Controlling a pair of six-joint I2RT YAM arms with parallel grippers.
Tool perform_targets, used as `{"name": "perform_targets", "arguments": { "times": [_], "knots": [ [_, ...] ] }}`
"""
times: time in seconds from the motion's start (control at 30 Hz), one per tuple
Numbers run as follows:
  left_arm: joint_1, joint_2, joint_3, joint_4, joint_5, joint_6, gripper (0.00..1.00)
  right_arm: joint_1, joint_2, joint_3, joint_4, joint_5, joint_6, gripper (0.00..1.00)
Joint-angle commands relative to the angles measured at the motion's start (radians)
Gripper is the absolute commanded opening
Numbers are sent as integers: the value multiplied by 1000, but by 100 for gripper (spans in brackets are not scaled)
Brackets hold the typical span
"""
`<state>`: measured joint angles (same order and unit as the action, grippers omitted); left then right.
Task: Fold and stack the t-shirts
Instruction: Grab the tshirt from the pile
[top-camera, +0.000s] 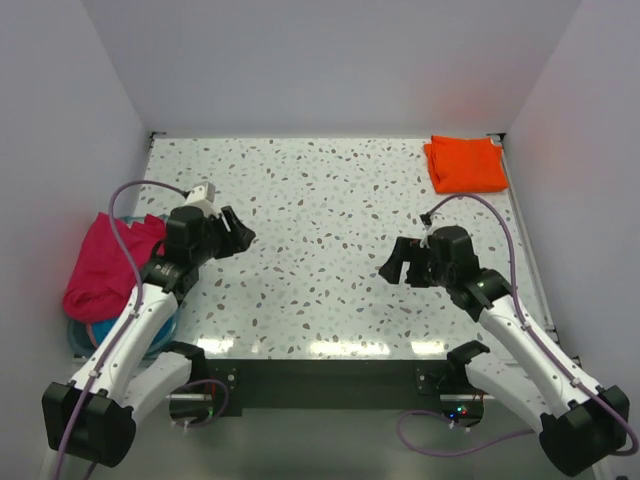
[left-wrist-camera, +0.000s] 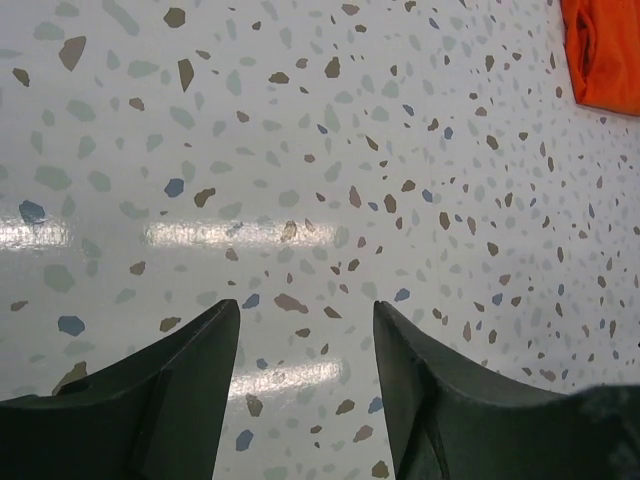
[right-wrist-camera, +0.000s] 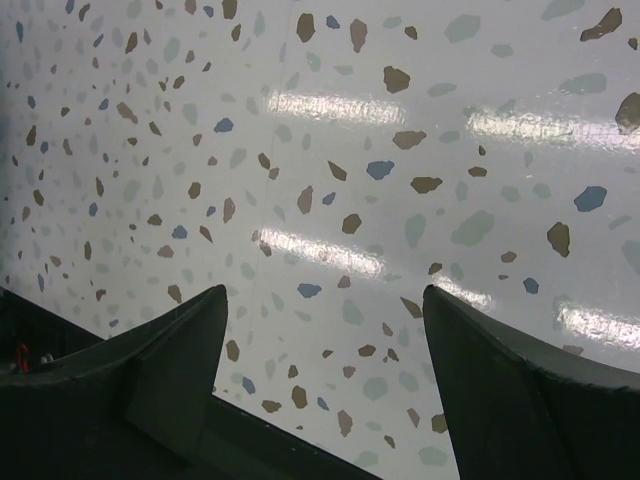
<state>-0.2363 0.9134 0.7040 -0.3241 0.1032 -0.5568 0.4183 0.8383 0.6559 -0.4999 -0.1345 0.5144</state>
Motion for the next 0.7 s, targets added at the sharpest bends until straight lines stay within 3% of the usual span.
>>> {"name": "perform_targets", "arguments": {
  "times": [0.0,0.17,0.3,0.5,0.67],
  "knots": [
    [-18,-16,28,-4,-52,-3,61,0,19,24,14,-13,-45,82],
    [-101,34,109,-87,-227,-61,62,-1,41,36,24,-19,-47,82],
    [-103,82,210,-220,-551,-195,69,0,45,33,20,-17,-51,82],
    [199,137,334,-366,-635,-258,77,-1,56,22,23,-62,-53,82],
    [461,159,307,-372,-681,-293,81,0,65,10,37,-89,-51,82]
  ]
}}
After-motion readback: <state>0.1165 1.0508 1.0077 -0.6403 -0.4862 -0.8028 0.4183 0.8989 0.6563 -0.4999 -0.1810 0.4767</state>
